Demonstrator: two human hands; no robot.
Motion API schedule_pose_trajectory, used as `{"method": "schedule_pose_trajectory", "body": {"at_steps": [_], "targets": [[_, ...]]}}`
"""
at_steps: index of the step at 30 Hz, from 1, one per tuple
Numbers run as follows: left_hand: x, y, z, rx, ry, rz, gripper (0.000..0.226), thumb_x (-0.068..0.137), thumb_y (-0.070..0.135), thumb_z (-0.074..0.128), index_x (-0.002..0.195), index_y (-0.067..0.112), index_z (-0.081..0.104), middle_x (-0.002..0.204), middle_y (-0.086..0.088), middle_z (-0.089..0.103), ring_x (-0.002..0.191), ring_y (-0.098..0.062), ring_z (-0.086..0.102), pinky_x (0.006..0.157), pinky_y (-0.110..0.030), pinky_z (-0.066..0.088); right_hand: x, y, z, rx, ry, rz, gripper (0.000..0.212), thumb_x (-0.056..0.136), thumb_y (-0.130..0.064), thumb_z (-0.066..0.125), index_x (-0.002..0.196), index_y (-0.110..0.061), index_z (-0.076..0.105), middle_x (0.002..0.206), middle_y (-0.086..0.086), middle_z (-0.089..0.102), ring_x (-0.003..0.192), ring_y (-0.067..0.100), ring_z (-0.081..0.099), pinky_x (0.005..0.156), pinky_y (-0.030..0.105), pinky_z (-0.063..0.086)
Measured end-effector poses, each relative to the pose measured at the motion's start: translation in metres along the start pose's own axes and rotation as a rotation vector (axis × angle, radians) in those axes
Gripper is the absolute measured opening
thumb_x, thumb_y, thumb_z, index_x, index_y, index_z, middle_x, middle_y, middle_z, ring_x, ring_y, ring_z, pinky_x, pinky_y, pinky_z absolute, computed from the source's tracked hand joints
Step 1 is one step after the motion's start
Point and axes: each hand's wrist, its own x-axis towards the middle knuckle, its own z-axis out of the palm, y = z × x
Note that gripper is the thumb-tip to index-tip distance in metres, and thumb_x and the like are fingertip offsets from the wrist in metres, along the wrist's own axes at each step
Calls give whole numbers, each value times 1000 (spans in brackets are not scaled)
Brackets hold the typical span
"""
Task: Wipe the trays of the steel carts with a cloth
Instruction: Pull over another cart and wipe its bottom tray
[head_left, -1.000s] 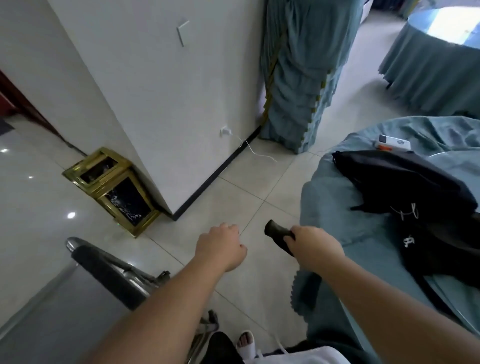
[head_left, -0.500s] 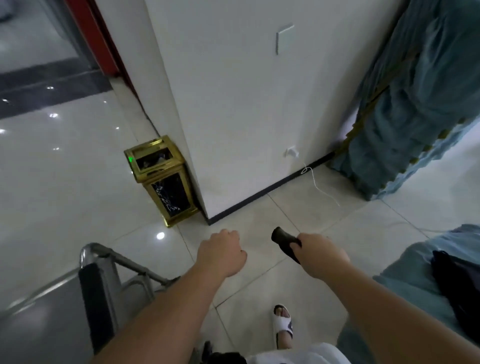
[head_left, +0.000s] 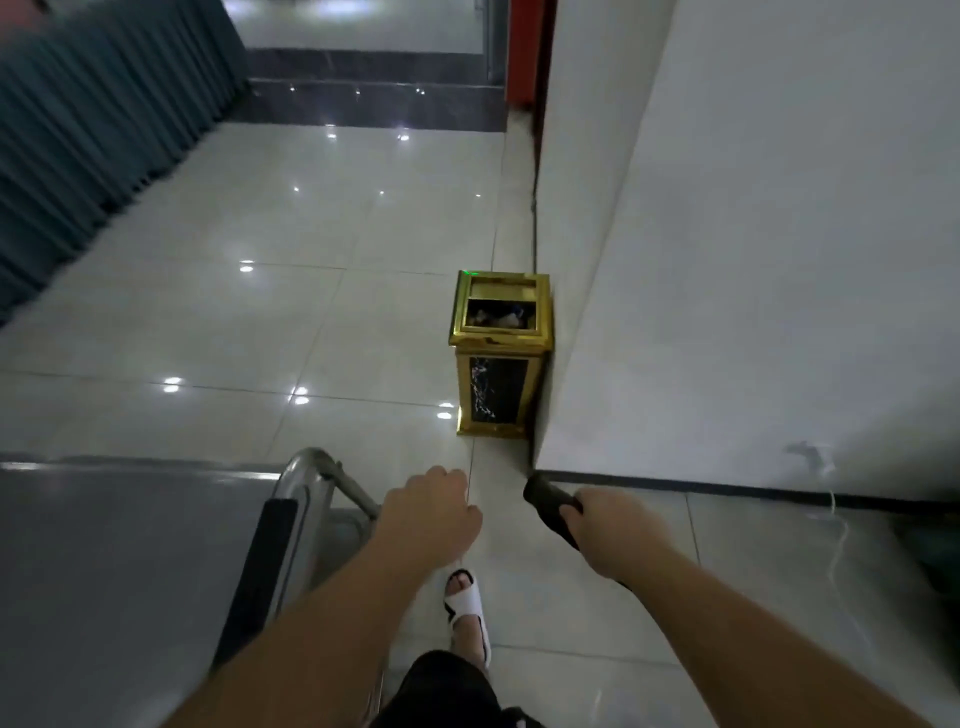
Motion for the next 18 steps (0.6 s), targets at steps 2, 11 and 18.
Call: {"method": "schedule_pose_trajectory", "body": {"at_steps": [2, 11, 18], "targets": [[32, -19, -8, -36, 1, -29, 39, 103, 44, 46, 133, 22, 57, 130, -1, 58, 113, -21, 58, 94, -39, 47, 36, -23, -15, -2, 0, -42, 31, 105, -51, 38, 99, -30, 60, 87, -5, 63, 78, 17, 63, 79, 40, 58], [169, -85, -103, -64, 65, -92, 48, 105, 50, 41, 141, 22, 55, 137, -1, 59, 120, -24, 59, 100, -42, 48, 176, -109, -123, -99, 63, -114, 20, 105, -43, 48, 99, -29, 60, 84, -4, 62, 77, 18, 62, 76, 40, 58], [228, -137, -137, -108, 49, -216, 48, 107, 48, 38, 140, 19, 55, 136, -5, 58, 118, -25, 58, 97, -41, 49, 266, -170, -152, -84, 6, -202, 27, 108, -49, 40, 101, -31, 59, 87, -5, 63, 80, 14, 62, 81, 39, 57]]}}
